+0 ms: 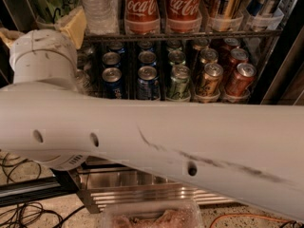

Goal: Pick green can from top shelf of fridge

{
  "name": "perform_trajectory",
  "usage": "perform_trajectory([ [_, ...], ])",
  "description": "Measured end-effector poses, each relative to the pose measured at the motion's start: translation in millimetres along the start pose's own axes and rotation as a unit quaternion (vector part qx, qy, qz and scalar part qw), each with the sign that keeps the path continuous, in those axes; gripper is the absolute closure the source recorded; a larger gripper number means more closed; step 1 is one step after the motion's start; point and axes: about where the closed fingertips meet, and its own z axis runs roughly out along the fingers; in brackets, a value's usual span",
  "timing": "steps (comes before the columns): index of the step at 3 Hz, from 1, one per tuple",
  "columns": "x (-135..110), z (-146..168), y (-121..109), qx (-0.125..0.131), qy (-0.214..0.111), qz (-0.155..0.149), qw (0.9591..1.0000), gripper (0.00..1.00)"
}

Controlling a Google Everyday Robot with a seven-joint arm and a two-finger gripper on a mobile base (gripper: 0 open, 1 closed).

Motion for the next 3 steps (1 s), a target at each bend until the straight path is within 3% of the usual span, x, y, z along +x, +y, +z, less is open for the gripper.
perform_trajectory([
  [3,-13.3,7.1,4.9,0.006,-0.015,-0.018,0.9997,0.30],
])
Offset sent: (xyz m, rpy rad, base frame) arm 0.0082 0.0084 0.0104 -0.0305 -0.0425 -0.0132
